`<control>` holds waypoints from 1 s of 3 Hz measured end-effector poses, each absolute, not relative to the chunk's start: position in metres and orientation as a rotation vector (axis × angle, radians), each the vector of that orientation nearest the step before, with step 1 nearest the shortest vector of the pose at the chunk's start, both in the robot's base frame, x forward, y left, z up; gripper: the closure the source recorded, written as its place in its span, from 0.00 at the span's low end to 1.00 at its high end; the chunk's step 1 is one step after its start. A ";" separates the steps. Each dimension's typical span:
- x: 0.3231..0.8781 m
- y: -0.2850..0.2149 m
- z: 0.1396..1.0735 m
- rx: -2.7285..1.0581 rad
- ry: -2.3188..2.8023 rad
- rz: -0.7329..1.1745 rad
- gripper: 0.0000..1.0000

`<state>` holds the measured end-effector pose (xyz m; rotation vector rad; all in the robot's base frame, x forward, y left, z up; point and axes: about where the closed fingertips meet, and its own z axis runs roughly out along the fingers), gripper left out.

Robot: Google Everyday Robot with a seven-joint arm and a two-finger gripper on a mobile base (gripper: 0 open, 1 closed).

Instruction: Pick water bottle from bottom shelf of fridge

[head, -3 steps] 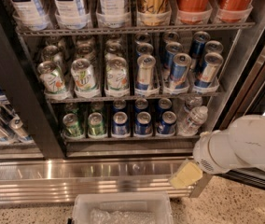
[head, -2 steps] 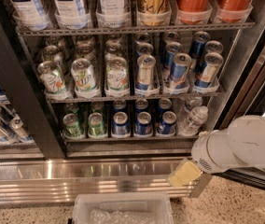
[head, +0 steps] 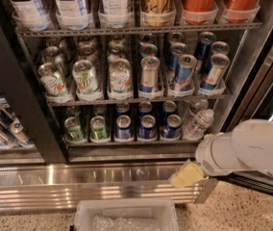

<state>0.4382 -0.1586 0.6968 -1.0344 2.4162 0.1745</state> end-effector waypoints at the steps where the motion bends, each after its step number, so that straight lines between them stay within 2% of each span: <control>1: 0.445 -0.161 0.697 -0.994 2.416 0.176 0.00; 3: 0.445 -0.161 0.697 -0.994 2.416 0.176 0.00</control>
Offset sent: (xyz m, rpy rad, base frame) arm 0.0813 -0.0371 -0.0366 0.2012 -0.0897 -0.3955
